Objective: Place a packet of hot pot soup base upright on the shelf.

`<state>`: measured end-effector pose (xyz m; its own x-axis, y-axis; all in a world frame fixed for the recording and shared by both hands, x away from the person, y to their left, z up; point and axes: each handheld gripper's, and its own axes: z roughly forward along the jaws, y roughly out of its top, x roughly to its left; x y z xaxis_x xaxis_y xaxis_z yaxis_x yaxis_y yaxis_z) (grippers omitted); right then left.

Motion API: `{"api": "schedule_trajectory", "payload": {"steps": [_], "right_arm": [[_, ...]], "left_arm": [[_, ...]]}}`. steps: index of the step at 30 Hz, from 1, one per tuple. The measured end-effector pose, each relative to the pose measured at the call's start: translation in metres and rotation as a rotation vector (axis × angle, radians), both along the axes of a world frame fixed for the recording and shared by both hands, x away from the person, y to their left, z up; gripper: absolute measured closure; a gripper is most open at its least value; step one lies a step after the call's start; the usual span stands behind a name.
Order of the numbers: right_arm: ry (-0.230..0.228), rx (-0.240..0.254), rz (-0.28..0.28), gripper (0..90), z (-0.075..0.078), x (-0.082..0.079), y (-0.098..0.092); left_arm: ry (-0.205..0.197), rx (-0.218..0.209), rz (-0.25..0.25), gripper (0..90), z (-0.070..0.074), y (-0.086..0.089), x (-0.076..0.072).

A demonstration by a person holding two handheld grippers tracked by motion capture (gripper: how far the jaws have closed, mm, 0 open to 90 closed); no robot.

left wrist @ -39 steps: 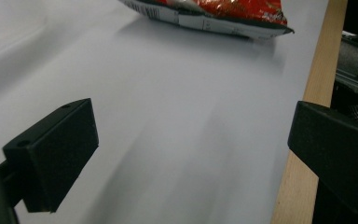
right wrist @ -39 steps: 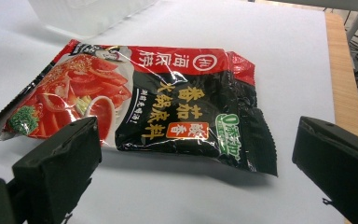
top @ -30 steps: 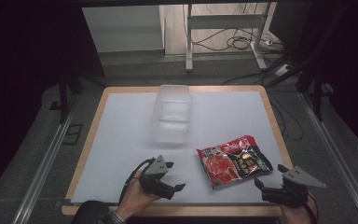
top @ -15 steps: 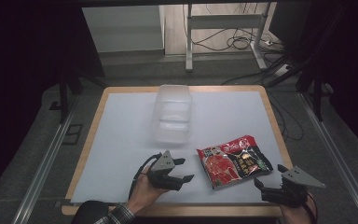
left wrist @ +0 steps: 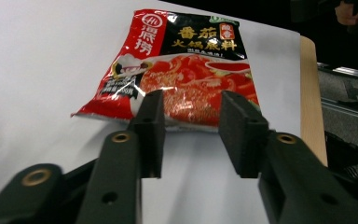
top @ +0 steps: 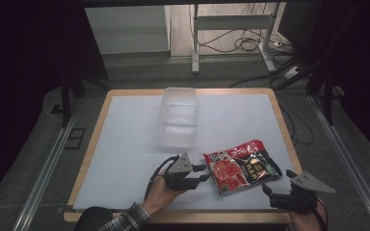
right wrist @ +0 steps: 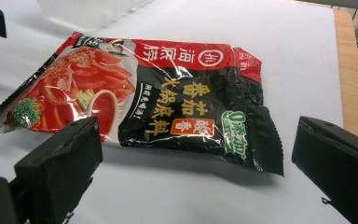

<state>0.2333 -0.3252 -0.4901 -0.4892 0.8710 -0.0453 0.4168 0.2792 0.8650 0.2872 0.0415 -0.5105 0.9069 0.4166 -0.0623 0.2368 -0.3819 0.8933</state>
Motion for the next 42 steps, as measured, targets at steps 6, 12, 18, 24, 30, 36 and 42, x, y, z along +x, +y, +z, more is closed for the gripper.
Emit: {"api": "schedule_trajectory", "payload": {"steps": [6,12,18,24,30,36,42], "right_arm": [[0.001,-0.011,-0.005,2.1,-0.001,0.0,0.0],[0.003,-0.002,-0.014,2.2,-0.001,0.001,-0.001],[0.003,0.001,-0.01,2.2,-0.001,0.001,-0.002],[0.003,-0.004,-0.008,2.3,-0.001,0.001,-0.001],[0.004,-0.001,-0.009,2.3,-0.001,0.001,-0.001],[0.0,-0.001,-0.012,2.2,0.0,0.0,-0.002],[-0.002,0.053,-0.001,1.7,0.003,-0.002,-0.002]], "left_arm": [[-0.007,0.008,-0.024,78.3,-0.002,-0.013,0.006],[0.001,0.003,-0.044,89.7,-0.005,-0.025,0.015],[0.005,0.034,-0.047,89.9,-0.011,-0.034,0.023],[0.012,0.059,-0.05,89.8,-0.015,-0.043,0.03],[-0.012,0.117,-0.047,89.9,-0.022,-0.045,0.031],[-0.051,0.152,-0.048,90.0,-0.026,-0.046,0.028],[-0.066,0.182,-0.049,90.0,-0.026,-0.045,0.026]]}}
